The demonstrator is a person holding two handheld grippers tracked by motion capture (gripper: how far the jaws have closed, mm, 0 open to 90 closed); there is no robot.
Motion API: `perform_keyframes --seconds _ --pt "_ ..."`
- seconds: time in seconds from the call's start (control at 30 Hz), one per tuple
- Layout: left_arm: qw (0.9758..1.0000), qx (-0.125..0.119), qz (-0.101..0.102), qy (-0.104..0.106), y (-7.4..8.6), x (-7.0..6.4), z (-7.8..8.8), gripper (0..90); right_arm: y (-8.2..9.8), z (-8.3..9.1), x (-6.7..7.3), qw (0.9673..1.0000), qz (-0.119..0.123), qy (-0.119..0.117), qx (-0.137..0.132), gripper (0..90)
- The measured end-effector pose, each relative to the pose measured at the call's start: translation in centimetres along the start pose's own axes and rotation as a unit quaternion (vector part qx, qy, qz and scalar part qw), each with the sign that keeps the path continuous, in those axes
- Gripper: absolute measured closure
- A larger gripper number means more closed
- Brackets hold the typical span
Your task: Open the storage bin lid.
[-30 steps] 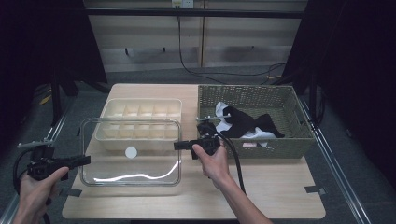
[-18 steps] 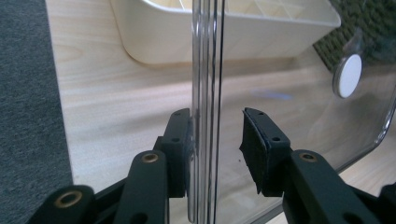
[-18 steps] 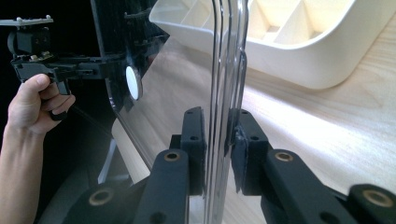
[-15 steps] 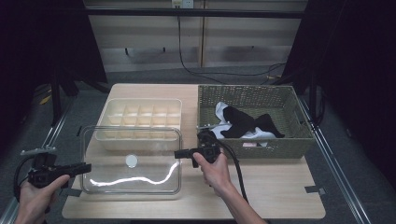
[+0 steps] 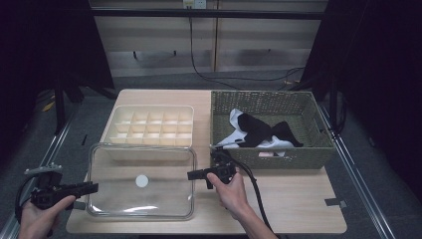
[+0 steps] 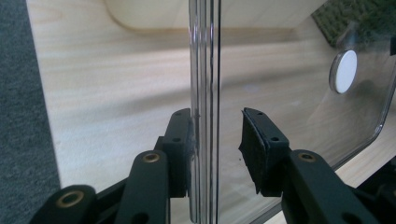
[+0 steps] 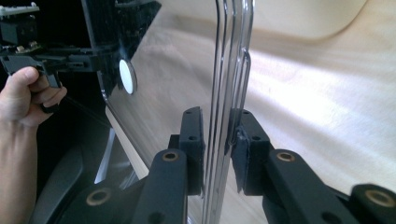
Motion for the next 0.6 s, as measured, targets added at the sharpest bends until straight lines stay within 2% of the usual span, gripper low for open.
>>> perform_keyframes --seconds 0.1,0.3,0.37,0.6 --pt "0.9999 -0.004 0.01 0.004 0.4 0.4 0.1 64.8 0.5 -0.7 -0.1 1.0 -0.001 -0.002 0.009 76.1" --pt "1.0 0.003 0.007 0.005 0.9 0.5 0.1 65.3 0.9 -1.6 -0.6 0.9998 -0.006 0.003 0.018 74.8" --pt "0.9999 0.001 0.014 0.005 1.1 0.6 -0.1 65.2 1.0 -1.9 -0.8 0.9997 -0.01 0.002 0.021 74.7" --pt "0.9997 0.012 0.02 0.007 1.5 0.9 -0.5 64.6 1.2 -2.7 -1.3 0.9994 -0.02 0.004 0.027 72.6"
Point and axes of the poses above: each handheld gripper's, and its own axes: z roughly backward along the jaws, y roughly out of its underside, x roughly to its left, the point moved 8 cm from there along -z, roughly forward along the jaws, and after that the axes turned 11 degrees about y, right-handed, at the moved point
